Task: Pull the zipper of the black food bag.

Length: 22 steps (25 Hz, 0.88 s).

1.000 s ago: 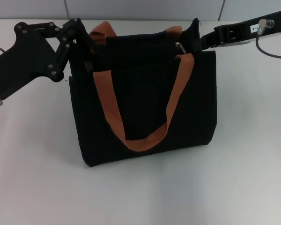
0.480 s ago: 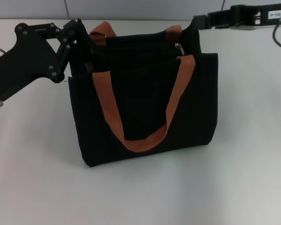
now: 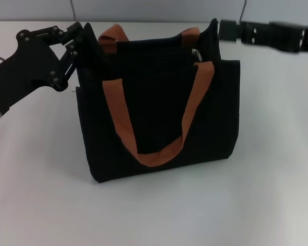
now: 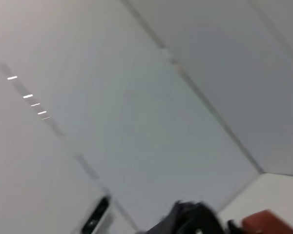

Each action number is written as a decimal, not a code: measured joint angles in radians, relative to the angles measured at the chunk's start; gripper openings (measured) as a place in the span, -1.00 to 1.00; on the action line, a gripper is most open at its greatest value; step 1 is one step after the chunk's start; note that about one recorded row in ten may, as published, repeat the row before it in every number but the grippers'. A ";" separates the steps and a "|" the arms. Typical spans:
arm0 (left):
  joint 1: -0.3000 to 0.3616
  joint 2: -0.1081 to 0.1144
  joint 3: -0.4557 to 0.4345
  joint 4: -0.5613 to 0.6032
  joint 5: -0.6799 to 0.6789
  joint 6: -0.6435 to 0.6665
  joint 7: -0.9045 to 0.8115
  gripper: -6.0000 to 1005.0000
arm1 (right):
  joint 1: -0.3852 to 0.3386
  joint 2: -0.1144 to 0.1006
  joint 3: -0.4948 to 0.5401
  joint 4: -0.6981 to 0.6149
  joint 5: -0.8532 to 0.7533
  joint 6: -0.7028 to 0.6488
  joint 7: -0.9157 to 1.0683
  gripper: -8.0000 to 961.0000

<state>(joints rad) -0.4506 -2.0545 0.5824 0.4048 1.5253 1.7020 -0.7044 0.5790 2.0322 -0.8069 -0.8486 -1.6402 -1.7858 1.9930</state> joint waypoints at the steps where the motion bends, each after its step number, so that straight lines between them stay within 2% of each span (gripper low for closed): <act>1: 0.004 0.004 0.001 0.000 0.000 0.000 -0.024 -0.84 | -0.001 -0.002 0.000 0.019 0.001 -0.020 -0.042 0.01; 4: 0.020 0.011 -0.001 0.002 0.001 0.005 -0.090 -0.74 | -0.013 0.000 -0.004 0.043 -0.002 -0.061 -0.149 0.48; 6: 0.032 0.016 -0.002 0.008 0.001 0.012 -0.145 -0.65 | -0.028 0.004 -0.010 0.049 -0.006 -0.076 -0.221 0.57; 9: 0.041 0.040 0.015 0.029 0.016 0.016 -0.254 -0.47 | -0.043 0.005 -0.013 0.072 -0.028 -0.082 -0.310 0.70; 11: 0.043 0.072 0.036 0.067 0.058 0.017 -0.388 -0.31 | -0.046 0.006 -0.014 0.093 -0.048 -0.082 -0.352 0.70; 12: 0.040 0.098 0.043 0.100 0.109 0.020 -0.491 -0.23 | -0.045 0.006 -0.014 0.105 -0.057 -0.082 -0.370 0.70; 13: 0.039 0.105 0.044 0.107 0.120 0.021 -0.513 -0.15 | -0.044 0.006 -0.014 0.114 -0.063 -0.082 -0.383 0.70; 17: 0.027 0.158 0.044 0.181 0.229 0.062 -0.689 0.18 | -0.039 0.007 -0.014 0.137 -0.100 -0.073 -0.424 0.70; 20: 0.022 0.189 0.040 0.213 0.270 0.126 -0.762 0.40 | -0.037 0.015 -0.014 0.138 -0.129 -0.072 -0.448 0.70; 22: 0.018 0.196 0.027 0.212 0.270 0.182 -0.771 0.51 | -0.037 0.022 -0.014 0.138 -0.144 -0.074 -0.474 0.70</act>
<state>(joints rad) -0.4322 -1.8581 0.6096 0.6171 1.7954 1.8840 -1.4753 0.5422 2.0545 -0.8207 -0.7102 -1.7841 -1.8600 1.5185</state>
